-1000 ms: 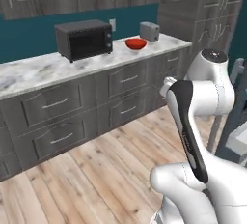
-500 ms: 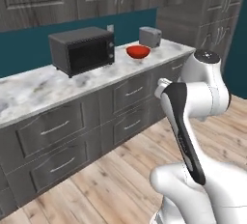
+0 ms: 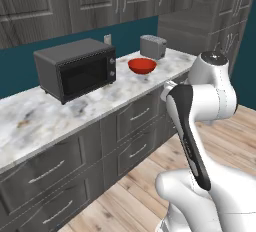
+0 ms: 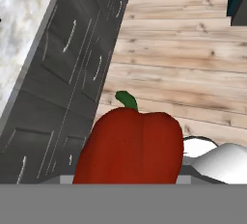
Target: Take the bell pepper, peach, and chicken drumstick from the freezer and place them in the bowl on the counter.
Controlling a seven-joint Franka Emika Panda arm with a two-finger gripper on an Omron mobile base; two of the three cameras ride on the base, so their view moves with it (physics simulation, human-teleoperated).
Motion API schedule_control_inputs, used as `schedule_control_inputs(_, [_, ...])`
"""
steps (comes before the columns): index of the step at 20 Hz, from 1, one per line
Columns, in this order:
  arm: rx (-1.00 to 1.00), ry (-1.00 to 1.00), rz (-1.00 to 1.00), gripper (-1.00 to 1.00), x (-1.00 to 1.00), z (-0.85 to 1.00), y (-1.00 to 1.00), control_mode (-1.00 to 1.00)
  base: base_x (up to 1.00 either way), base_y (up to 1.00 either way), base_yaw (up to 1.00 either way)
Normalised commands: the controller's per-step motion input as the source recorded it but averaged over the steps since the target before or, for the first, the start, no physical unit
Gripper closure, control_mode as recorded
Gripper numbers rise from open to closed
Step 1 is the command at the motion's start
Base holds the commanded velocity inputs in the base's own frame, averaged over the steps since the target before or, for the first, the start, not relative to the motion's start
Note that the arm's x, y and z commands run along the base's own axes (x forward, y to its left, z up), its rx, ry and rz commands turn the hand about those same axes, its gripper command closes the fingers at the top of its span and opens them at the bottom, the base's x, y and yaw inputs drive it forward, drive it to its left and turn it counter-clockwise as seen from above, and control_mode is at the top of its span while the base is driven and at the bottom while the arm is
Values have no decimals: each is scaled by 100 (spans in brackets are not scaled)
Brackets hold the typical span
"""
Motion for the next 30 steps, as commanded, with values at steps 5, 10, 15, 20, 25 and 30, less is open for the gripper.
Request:
schedule_control_inputs(5, [0, 0, 0, 100, 0, 0, 0, 100, 100, -64, -15])
schedule_control_inputs(10, [0, 0, 0, 100, 0, 0, 0, 100, 100, -62, -12])
schedule_control_inputs(15, [0, 0, 0, 100, 0, 0, 0, 100, 100, -12, 10])
schedule_control_inputs(20, [0, 0, 0, 100, 0, 0, 0, 100, 97, 0, 20])
schedule_control_inputs(25, [0, 0, 0, 100, 0, 0, 0, 100, 65, 6, 22])
schedule_control_inputs(30, [-2, 0, 3, 100, 27, -2, 0, -100, 38, 0, 7])
